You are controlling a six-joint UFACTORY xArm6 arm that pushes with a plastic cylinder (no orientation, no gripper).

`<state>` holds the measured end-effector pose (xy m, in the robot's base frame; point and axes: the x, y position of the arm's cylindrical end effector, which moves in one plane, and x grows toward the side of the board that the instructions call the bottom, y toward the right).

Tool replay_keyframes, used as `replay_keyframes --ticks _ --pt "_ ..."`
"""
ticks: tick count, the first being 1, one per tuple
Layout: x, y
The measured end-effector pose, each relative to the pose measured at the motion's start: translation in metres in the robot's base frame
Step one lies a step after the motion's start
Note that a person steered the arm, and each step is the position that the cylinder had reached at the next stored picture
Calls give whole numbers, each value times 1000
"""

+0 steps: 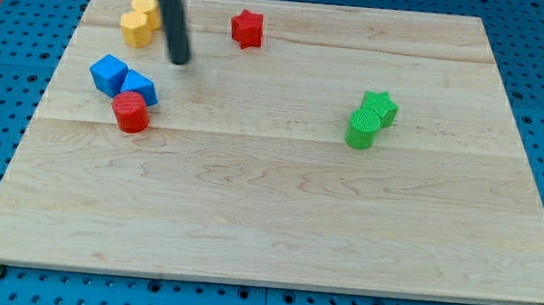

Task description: Push the red cirlce to the left of the red star

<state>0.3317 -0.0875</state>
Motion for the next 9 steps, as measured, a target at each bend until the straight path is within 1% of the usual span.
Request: replay_keyframes --ticks 1,4,5,6,7,8,9 --pt "0 62" --pt "0 63" --pt "29 49" --pt "83 4" --pt "128 -86" --pt "127 -153" --pt "118 -169"
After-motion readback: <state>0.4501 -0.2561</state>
